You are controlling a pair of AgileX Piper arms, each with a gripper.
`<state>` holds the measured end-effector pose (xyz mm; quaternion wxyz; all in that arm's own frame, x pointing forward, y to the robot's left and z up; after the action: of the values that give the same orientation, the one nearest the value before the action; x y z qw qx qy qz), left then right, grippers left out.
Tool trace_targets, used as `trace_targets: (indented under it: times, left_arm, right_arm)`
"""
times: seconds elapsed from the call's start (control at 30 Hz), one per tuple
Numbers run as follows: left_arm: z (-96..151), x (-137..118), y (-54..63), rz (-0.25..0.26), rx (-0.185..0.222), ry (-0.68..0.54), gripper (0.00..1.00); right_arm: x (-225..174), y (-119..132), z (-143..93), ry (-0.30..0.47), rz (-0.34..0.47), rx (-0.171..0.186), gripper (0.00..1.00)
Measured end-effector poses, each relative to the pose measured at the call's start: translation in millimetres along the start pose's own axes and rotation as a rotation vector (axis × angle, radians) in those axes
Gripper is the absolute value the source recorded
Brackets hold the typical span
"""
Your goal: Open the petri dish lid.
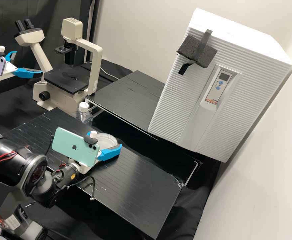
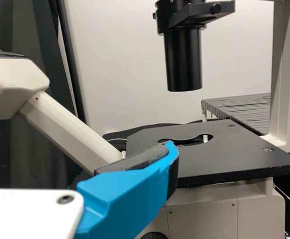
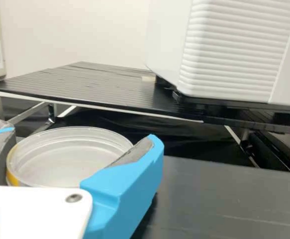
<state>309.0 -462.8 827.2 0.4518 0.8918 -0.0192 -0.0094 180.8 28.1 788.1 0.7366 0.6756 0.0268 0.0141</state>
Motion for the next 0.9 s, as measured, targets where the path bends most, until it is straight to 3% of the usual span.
trace_targets:
  times: [0.37,0.43,0.5,0.57,0.67,0.9]
  left_arm:
    - [0.0,0.0,0.0,0.000,0.000,0.000,1.00]
    - [0.0,0.0,0.0,0.000,0.000,0.000,1.00]
    - [0.0,0.0,0.0,0.000,0.000,0.000,1.00]
    - [0.0,0.0,0.0,0.000,0.000,0.000,1.00]
    - [0.0,0.0,0.0,0.000,0.000,0.000,1.00]
    - [0.0,0.0,0.0,0.000,0.000,0.000,1.00]
  right_arm:
    - [-4.7,8.6,-5.0,0.050,0.033,0.014,0.00]
    - [-6.0,15.0,-3.6,0.062,0.053,0.029,0.00]
    - [-9.5,29.0,2.0,0.063,0.108,0.066,0.00]
    - [-14.1,43.3,11.5,0.035,0.169,0.085,0.00]
    - [-22.5,60.3,24.7,-0.011,0.249,0.146,0.00]
    - [-33.6,76.4,49.9,-0.142,0.348,0.176,0.00]
